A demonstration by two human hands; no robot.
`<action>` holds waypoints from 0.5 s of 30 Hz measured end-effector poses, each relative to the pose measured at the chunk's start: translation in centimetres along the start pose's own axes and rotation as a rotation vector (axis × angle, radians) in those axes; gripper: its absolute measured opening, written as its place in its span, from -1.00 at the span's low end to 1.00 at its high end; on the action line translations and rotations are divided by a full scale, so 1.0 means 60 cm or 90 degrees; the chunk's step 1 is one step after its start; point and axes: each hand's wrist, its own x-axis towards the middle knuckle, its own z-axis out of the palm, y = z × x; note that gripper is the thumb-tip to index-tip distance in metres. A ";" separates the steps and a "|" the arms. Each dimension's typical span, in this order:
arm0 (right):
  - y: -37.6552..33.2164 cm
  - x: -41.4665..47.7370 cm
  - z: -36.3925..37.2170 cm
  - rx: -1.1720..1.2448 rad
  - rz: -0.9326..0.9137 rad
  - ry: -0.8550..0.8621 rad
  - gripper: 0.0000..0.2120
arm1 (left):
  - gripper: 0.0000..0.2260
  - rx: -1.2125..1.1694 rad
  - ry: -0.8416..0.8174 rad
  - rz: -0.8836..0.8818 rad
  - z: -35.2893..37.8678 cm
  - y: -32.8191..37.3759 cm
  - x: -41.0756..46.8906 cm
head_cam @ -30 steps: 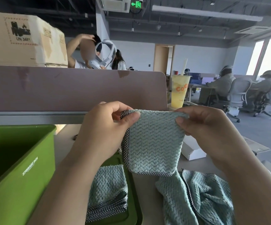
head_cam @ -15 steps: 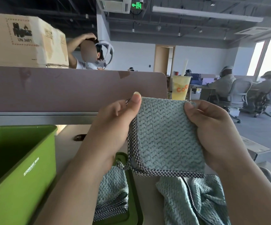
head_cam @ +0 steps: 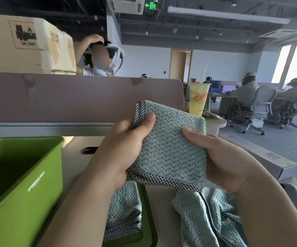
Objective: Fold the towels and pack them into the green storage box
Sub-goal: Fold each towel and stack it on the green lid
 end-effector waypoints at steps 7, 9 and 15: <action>0.032 0.020 0.025 0.050 -0.013 0.040 -0.68 | -0.74 -0.096 0.017 -0.077 -0.032 -0.021 -0.013; 0.049 0.030 0.046 0.049 -0.003 0.072 -0.70 | -0.73 -0.135 -0.019 -0.110 -0.057 -0.030 -0.026; 0.111 0.056 0.106 -0.004 0.075 0.141 -0.75 | -0.84 -0.059 -0.044 -0.181 -0.142 -0.090 -0.079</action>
